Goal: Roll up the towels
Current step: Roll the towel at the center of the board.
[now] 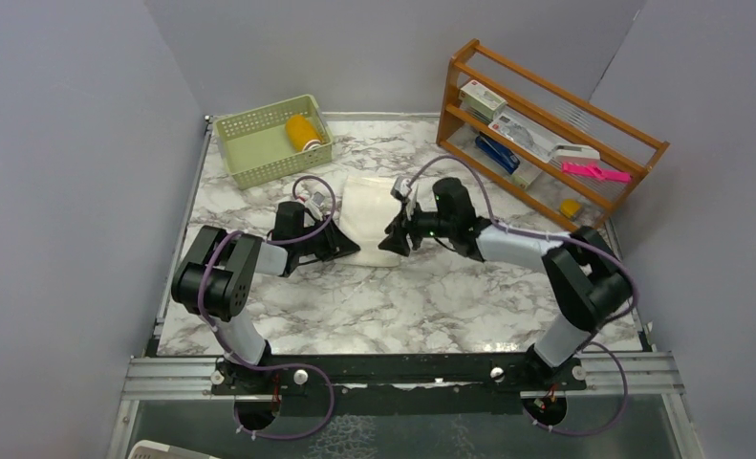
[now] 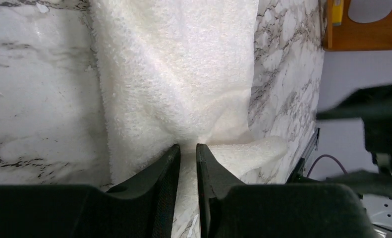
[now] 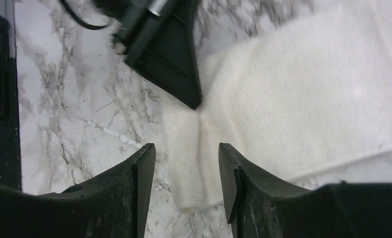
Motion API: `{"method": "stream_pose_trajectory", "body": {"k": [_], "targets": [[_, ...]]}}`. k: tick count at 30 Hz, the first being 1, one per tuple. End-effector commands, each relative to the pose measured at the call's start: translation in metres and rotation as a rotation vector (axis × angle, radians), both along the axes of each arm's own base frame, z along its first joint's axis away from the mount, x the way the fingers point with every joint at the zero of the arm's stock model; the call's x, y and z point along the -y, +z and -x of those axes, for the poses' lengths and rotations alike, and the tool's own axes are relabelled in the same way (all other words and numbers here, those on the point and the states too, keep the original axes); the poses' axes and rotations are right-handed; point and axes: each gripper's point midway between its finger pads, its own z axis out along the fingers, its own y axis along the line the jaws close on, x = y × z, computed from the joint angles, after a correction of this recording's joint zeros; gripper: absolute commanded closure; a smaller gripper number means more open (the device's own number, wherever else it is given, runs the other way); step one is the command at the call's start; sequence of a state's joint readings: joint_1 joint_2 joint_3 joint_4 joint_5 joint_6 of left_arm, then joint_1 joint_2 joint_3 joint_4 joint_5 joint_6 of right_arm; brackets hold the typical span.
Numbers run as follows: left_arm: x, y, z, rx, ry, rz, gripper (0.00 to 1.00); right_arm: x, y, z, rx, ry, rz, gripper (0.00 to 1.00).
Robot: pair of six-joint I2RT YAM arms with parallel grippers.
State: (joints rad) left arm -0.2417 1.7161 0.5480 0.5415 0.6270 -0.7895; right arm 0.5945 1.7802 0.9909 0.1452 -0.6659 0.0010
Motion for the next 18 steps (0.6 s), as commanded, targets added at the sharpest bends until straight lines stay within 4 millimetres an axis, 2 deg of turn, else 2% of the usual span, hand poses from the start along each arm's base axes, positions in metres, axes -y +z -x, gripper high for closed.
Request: {"method": "stream_pose_trajectory", "body": {"k": [1,5,9,18], "targets": [[-0.017,-0.043,0.017,-0.087,0.027,-0.128,0.77,-0.016,0.074,0.008,0.674,0.144,-0.160,0.49],[-0.015,-0.045,0.017,-0.095,0.017,-0.124,0.77,-0.010,0.034,0.032,0.809,0.335,-0.005,0.50],[-0.013,-0.047,0.018,-0.105,0.010,-0.119,0.78,-0.004,-0.003,0.038,0.898,0.429,0.192,0.53],[-0.011,-0.050,0.017,-0.122,0.001,-0.109,0.78,0.005,-0.040,0.035,0.895,0.484,0.349,0.56]]}}
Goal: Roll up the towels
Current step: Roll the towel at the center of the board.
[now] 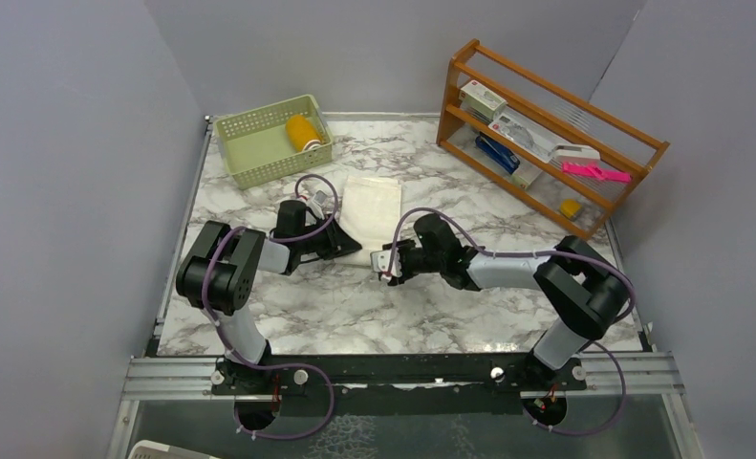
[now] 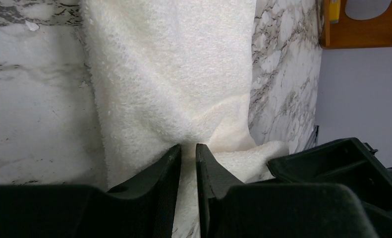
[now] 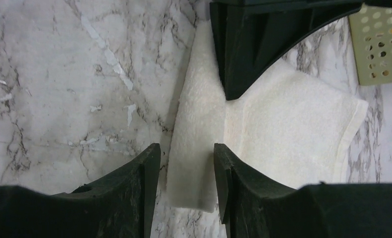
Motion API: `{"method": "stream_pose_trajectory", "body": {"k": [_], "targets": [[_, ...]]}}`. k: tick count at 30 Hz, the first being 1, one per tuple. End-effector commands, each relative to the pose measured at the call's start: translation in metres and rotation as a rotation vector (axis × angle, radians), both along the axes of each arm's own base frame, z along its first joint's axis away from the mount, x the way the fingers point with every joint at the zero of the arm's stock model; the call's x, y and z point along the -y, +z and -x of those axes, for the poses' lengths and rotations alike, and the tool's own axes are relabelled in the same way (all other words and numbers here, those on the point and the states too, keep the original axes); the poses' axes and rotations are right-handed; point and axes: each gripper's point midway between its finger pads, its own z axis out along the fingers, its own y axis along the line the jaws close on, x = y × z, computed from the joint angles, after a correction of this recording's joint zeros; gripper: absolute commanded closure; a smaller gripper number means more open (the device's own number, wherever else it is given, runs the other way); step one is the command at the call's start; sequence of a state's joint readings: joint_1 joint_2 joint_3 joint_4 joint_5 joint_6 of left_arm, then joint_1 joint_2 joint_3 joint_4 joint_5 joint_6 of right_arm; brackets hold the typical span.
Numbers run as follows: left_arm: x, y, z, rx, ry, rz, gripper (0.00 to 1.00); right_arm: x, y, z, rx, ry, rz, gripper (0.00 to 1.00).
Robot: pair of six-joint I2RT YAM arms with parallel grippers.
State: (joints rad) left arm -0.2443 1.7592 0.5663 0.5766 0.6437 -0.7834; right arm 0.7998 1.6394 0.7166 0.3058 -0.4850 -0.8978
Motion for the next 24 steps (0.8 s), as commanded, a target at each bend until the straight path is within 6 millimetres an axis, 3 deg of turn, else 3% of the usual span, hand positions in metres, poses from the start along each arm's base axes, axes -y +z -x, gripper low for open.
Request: {"method": "stream_pose_trajectory", "body": {"k": [1,11,15,18,24], "targets": [[-0.015,-0.047,0.022,-0.133,0.019,-0.118,0.78,0.013,-0.024,-0.014,0.054,-0.033,0.125,0.56],[-0.014,-0.053,0.025,-0.150,0.008,-0.121,0.78,0.024,-0.050,-0.025,0.048,-0.098,0.204,0.57],[-0.014,-0.055,0.025,-0.154,0.004,-0.121,0.78,0.026,-0.064,-0.024,-0.008,-0.107,0.260,0.74],[-0.014,-0.052,0.024,-0.148,0.006,-0.117,0.78,0.025,-0.066,-0.022,-0.073,-0.123,0.287,0.97],[-0.015,-0.024,0.009,-0.119,0.040,-0.052,0.76,0.016,-0.042,-0.007,-0.262,-0.194,0.201,0.99]]}}
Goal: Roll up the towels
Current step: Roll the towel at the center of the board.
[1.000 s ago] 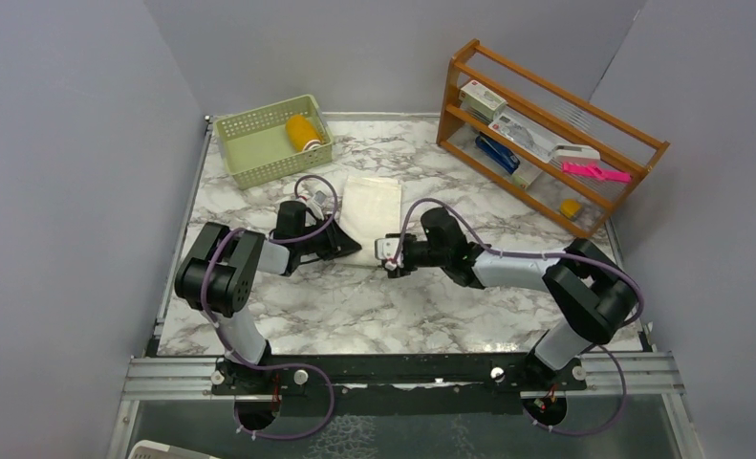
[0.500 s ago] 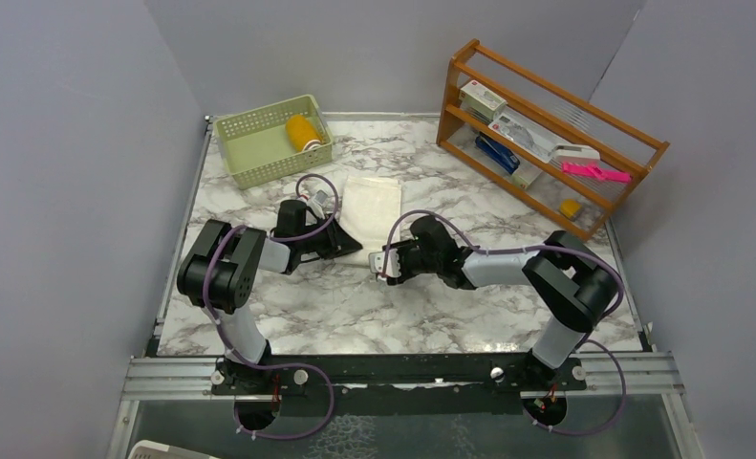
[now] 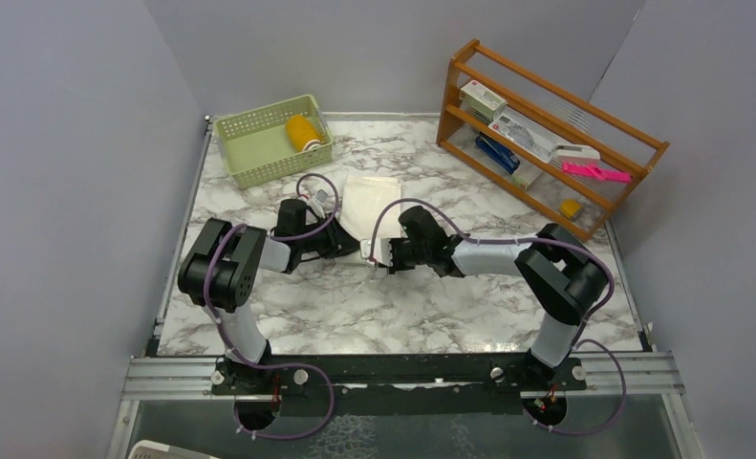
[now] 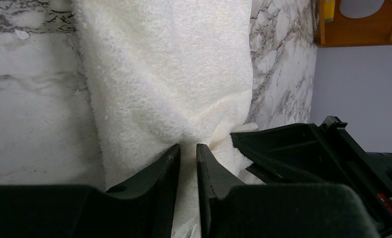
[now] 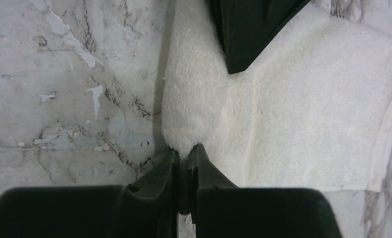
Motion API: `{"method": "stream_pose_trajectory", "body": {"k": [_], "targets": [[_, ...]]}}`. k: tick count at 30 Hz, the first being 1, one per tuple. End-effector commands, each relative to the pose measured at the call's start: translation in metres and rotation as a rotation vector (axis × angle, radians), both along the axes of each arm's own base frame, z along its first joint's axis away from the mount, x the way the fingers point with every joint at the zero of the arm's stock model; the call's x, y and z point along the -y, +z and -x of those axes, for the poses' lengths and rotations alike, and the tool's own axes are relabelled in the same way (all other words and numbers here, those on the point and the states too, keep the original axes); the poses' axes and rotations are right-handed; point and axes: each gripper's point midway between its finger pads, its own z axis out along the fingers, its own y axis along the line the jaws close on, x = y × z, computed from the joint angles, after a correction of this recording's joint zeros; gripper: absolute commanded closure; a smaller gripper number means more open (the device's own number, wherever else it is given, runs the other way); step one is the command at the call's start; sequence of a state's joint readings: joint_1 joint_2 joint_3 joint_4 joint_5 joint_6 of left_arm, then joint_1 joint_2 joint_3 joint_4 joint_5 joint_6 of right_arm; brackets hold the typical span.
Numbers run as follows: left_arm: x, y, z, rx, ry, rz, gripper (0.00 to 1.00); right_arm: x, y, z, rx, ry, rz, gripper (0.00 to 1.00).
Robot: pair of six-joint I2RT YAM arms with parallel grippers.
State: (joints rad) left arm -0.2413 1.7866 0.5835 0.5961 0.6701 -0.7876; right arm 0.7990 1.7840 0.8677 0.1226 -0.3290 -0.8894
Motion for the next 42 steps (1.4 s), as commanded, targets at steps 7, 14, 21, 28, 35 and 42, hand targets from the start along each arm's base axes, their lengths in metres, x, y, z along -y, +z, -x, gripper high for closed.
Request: {"method": "stream_pose_trajectory", "body": {"k": [7,14,21,28,35,42], "targets": [[-0.037,0.073,-0.028,0.057,0.094,-0.028,0.67,-0.010,0.018,0.045,-0.507,-0.233,-0.089,0.99],[-0.066,0.130,-0.029,0.199,0.074,-0.207,0.60,-0.035,0.024,0.073,-0.910,-0.279,-0.171,0.99],[-0.055,0.116,0.008,0.188,0.028,-0.113,0.60,-0.045,0.020,0.071,-1.327,-0.407,-0.193,0.99],[-0.052,0.105,0.032,0.166,0.026,-0.075,0.60,-0.030,0.031,0.056,-1.487,-0.556,-0.334,0.99],[-0.046,0.114,0.030,0.187,0.025,-0.028,0.60,-0.019,0.025,0.055,-1.658,-0.697,-0.401,0.99],[-0.033,0.123,0.039,0.195,-0.027,0.009,0.61,-0.014,0.015,0.057,-1.855,-0.765,-0.467,0.99]]}}
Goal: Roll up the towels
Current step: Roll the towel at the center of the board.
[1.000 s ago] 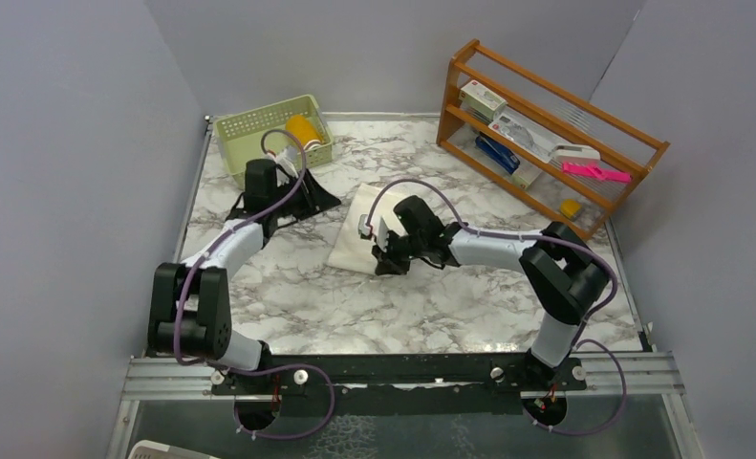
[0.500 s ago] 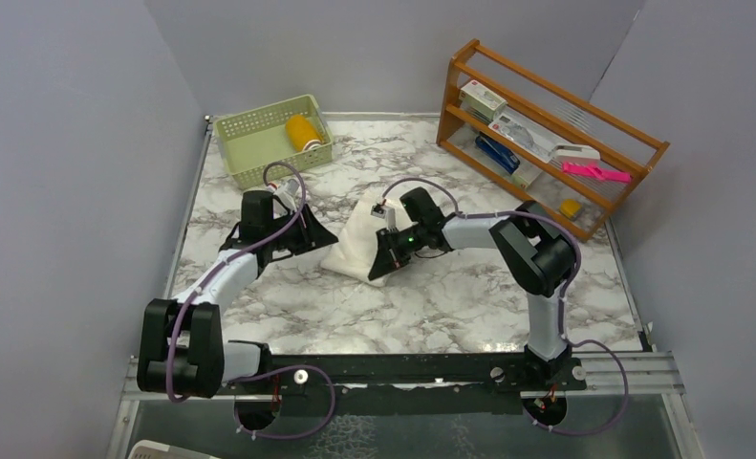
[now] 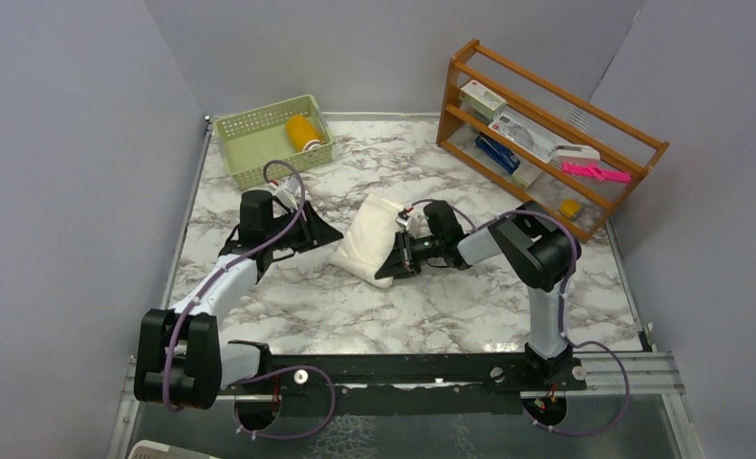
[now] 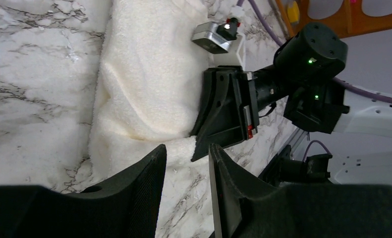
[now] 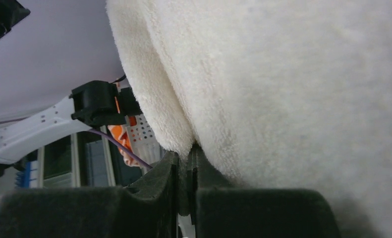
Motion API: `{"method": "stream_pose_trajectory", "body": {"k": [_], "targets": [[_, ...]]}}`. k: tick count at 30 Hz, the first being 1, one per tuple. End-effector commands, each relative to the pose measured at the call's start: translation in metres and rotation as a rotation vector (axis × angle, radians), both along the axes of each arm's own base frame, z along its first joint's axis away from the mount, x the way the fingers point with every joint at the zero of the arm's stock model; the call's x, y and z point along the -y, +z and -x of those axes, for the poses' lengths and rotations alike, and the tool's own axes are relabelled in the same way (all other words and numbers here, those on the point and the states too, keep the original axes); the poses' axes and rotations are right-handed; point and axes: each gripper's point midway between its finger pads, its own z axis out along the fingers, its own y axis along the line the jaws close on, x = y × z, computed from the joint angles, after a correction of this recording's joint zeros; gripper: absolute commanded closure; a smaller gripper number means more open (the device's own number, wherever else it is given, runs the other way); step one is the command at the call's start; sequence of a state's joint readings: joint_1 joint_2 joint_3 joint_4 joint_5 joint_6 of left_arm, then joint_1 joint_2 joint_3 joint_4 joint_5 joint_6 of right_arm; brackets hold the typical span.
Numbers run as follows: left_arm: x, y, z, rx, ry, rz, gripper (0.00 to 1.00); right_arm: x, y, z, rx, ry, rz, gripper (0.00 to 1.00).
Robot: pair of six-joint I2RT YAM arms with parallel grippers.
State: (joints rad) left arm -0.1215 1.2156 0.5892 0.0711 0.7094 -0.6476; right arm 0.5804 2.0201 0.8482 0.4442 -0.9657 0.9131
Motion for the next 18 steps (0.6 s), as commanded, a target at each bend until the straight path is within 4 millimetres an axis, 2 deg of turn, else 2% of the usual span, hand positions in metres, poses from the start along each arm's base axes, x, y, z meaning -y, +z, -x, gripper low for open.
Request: {"method": "stream_pose_trajectory", "body": {"k": [1,7,11,14,18], "targets": [[0.014,0.015,0.009,0.044,-0.067,0.046,0.61,0.000,0.003,-0.001,-0.142,-0.063,-0.072,0.99],[0.042,0.002,0.030,0.015,-0.162,0.055,0.62,0.011,-0.006,-0.006,-0.279,-0.175,-0.089,0.99],[0.057,-0.011,0.035,-0.002,-0.185,0.065,0.63,0.013,-0.010,-0.006,-0.327,-0.209,-0.084,0.99],[0.058,-0.025,0.028,-0.017,-0.175,0.040,0.64,0.013,-0.008,-0.006,-0.331,-0.216,-0.087,0.99],[0.056,-0.039,0.003,-0.005,-0.158,-0.029,0.65,0.013,-0.006,-0.005,-0.329,-0.203,-0.086,0.99]]}}
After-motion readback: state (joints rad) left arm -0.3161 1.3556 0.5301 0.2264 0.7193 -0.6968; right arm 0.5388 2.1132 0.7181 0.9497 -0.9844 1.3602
